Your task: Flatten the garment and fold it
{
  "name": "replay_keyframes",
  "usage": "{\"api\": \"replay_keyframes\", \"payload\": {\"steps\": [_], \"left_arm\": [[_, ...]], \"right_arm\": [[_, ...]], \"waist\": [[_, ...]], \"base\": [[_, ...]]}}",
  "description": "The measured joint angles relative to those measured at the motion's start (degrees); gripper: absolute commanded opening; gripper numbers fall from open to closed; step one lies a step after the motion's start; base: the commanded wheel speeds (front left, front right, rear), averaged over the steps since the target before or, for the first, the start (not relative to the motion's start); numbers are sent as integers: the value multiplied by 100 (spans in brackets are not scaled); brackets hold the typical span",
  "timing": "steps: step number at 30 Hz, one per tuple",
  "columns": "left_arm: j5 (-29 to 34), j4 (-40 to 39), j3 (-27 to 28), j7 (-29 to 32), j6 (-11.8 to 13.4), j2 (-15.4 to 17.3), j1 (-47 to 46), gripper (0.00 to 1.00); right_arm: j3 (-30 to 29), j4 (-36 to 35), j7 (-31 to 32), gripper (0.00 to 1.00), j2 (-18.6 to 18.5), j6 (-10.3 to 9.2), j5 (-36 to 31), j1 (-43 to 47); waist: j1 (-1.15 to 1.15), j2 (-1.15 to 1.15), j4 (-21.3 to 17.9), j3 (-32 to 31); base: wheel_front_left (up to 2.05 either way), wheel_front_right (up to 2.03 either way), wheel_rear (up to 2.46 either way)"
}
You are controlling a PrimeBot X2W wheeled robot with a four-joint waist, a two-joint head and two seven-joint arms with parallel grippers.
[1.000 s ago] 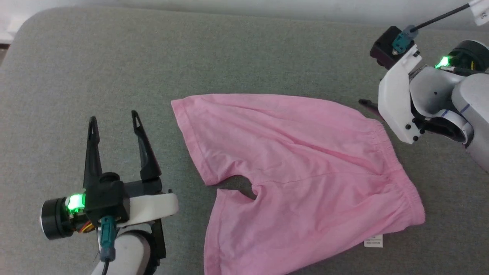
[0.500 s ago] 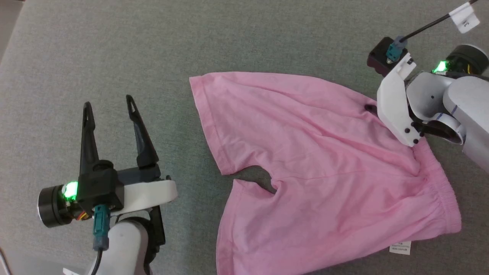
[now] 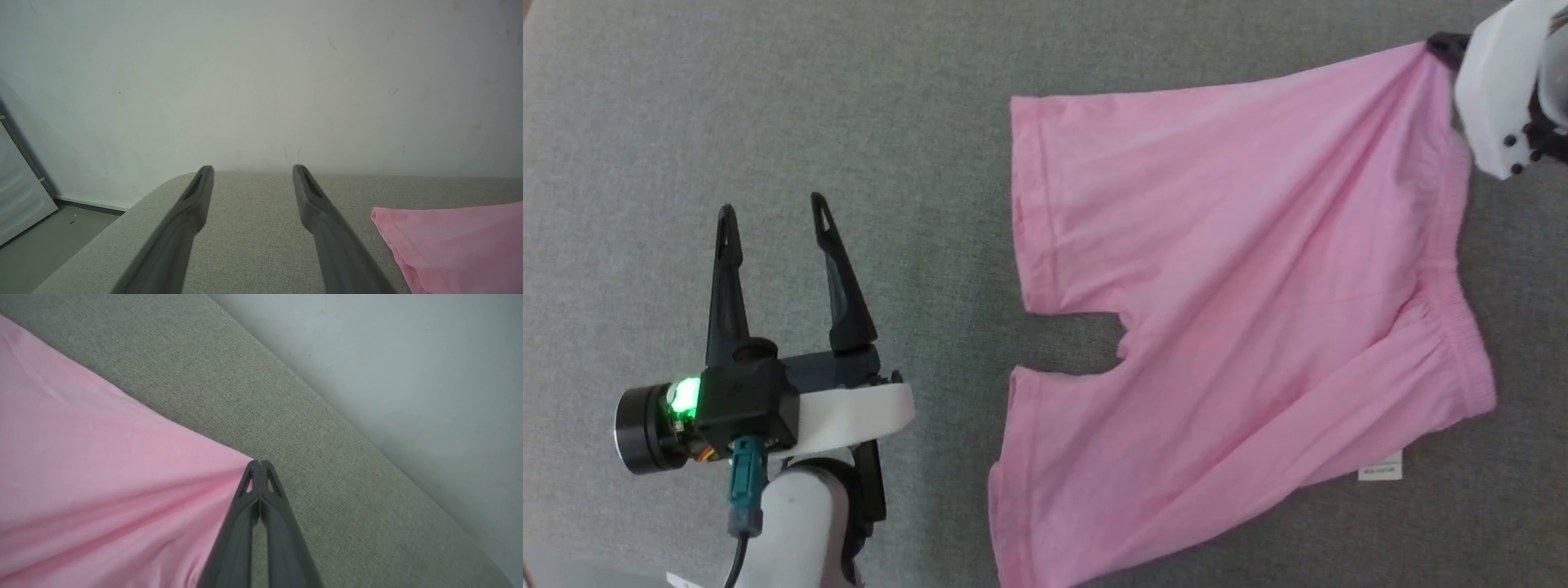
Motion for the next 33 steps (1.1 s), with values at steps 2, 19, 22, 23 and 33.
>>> {"api": "replay_keyframes", "payload": {"steps": [2,19,22,23,33], "left_arm": [[1,-5,-1,0,-12,-23,-1,100],[94,247,76,0,-213,-66,-102,100],[116,286,153,0,-258,87,58,100],[135,285,175,0,-260,129,138,100],[160,149,430,0,-252,411,725,100]], "right_arm": [[-14,241,-49,0,1,1,-20,-32],[-364,1876,-1378,100,285,-23,160,523],[-344,1712,-2234,100,298,-7,0,636],[-348,1641,-2506,100,279,-7,-62,665],[-292,232,-3259,100,-443,-7,-637,1041]], "waist": [[0,0,23,59],[0,0,84,126],[-1,0,17,-81],[-1,0,-17,-161],[-2,0,-627,-876]], "base": [[0,0,0],[0,0,0],[0,0,0],[0,0,0],[0,0,0]]}}
